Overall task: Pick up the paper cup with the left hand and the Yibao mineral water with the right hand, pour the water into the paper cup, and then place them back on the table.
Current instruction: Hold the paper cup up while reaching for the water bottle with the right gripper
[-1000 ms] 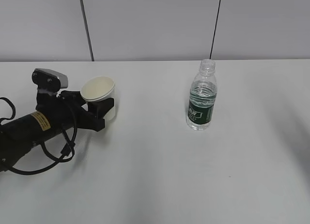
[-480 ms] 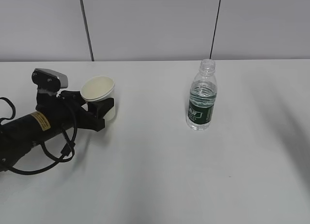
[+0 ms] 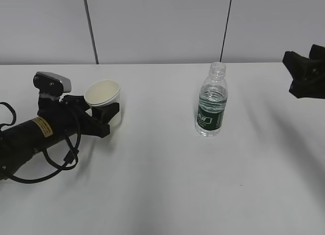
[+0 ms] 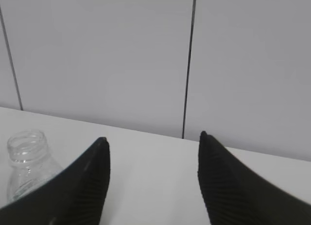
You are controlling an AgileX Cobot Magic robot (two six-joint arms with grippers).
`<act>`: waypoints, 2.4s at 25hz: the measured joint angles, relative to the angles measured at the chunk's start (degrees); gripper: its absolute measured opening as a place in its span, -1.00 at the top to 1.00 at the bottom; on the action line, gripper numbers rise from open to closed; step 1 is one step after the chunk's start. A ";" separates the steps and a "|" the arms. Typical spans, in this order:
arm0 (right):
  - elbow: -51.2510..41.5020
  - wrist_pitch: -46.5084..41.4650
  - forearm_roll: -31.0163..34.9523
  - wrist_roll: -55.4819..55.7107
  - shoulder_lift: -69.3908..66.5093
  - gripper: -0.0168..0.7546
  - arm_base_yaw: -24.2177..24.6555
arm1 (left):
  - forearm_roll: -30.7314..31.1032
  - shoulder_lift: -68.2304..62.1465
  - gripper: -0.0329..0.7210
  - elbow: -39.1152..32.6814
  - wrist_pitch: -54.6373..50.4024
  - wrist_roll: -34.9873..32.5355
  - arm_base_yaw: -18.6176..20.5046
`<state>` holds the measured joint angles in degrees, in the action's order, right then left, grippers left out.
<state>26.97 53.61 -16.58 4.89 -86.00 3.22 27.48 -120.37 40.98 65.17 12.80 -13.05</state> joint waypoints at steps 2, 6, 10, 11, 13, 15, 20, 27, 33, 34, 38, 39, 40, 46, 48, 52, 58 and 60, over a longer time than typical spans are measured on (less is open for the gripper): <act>-1.18 3.58 -0.55 1.20 -2.37 -0.15 0.00 | 0.00 0.00 -0.24 0.00 0.00 0.00 0.00; -4.35 10.05 -0.78 2.01 -6.74 -0.15 0.00 | -0.06 0.00 -0.24 0.00 0.00 0.00 0.00; -6.39 11.29 -0.88 2.22 -10.74 -0.15 0.00 | -0.06 0.00 -0.24 0.00 0.00 0.00 0.00; -6.83 11.29 -0.91 2.22 -11.54 -0.15 0.00 | -0.06 0.00 -0.24 0.00 0.00 0.00 0.00; -7.47 11.29 -1.13 2.31 -12.65 -0.15 0.00 | -0.11 0.00 -0.24 0.00 0.00 0.00 0.00; -7.72 11.29 -1.61 2.31 -13.44 -0.15 0.00 | -0.18 0.00 -0.24 0.00 0.00 0.00 0.00; -7.81 11.58 -5.44 2.45 -13.67 -0.15 0.00 | -0.32 0.00 -0.24 0.00 0.00 0.00 0.00; -7.81 11.65 -9.57 2.45 -13.67 -0.27 0.00 | -0.32 0.00 -0.24 0.00 0.00 0.00 0.00; -7.81 11.65 -10.93 3.46 -13.67 -0.69 0.00 | -0.38 0.00 -0.24 0.00 0.00 0.00 0.00; -7.70 11.65 -10.93 3.46 -13.80 -0.71 0.00 | -0.38 0.00 -0.24 0.00 0.00 0.00 0.00; -5.78 11.79 -11.37 3.46 -16.74 -0.72 0.00 | -0.44 0.00 -0.24 0.00 0.00 0.00 0.00; -5.03 11.89 -11.40 3.46 -17.72 -0.72 0.00 | -0.44 0.00 -0.24 0.00 0.00 0.00 0.00; -4.36 11.84 -11.50 3.46 -18.95 -0.72 0.00 | -0.44 0.00 -0.24 0.00 0.00 0.00 0.00; -0.31 11.84 -13.85 3.35 -24.45 -0.72 0.00 | -0.44 0.00 -0.24 0.00 0.00 0.00 0.00; 0.41 11.84 -14.42 3.35 -24.68 -0.72 0.00 | -0.44 0.00 -0.24 0.00 0.00 0.00 0.00; 2.44 11.84 -14.75 4.14 -24.68 -0.72 0.00 | -0.44 0.00 -0.24 0.00 0.00 0.00 0.00; 3.06 11.94 -15.19 5.29 -25.58 -0.72 0.00 | -0.44 0.00 -0.24 0.00 0.00 0.00 0.00; 3.55 11.94 -15.93 5.50 -26.21 -0.72 0.00 | -0.44 0.00 -0.24 0.00 0.00 0.00 0.00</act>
<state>30.52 65.55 -32.51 10.39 -112.21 3.22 27.04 -120.37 40.98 65.17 12.80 -13.05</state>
